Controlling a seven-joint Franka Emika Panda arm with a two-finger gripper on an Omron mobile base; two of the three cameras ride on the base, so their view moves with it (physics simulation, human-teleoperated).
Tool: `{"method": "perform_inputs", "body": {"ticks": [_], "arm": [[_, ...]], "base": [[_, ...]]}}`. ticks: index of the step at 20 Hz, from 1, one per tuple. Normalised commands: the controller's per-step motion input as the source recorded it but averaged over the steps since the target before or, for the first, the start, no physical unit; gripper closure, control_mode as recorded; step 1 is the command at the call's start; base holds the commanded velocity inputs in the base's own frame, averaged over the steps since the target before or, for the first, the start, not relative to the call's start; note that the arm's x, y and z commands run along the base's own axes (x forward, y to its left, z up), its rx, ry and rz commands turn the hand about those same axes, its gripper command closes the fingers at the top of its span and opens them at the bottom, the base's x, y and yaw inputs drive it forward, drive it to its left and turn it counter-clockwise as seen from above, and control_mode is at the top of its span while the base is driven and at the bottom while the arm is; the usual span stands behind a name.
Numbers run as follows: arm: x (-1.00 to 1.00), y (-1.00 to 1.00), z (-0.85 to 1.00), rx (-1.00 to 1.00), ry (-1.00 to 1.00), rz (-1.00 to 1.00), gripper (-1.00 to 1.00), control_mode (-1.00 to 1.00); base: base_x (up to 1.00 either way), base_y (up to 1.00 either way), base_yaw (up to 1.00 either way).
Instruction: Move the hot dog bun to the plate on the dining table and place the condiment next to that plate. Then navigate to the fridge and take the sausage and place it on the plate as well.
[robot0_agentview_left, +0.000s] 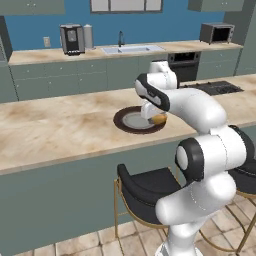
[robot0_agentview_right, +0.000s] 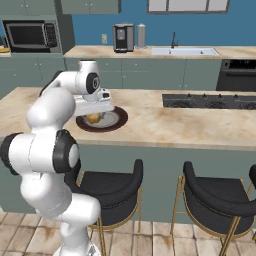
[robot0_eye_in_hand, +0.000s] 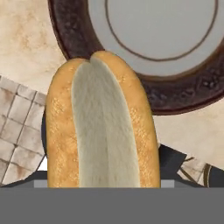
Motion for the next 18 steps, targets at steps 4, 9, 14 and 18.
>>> {"method": "perform_inputs", "body": {"ticks": [4, 9, 14, 18], "arm": [[0.64, -0.01, -0.33, 0.00, 0.04, 0.00, 1.00, -1.00], [0.57, 0.00, -0.30, 0.00, 0.02, 0.00, 1.00, -1.00], [0.50, 0.00, -0.32, 0.00, 0.01, 0.00, 1.00, -1.00], [0.39, 0.00, -0.29, 0.00, 0.00, 0.00, 1.00, -1.00]], "base": [[0.00, 0.00, 0.00], [0.00, 0.00, 0.00], [0.00, 0.00, 0.00], [0.00, 0.00, 0.00]]}}
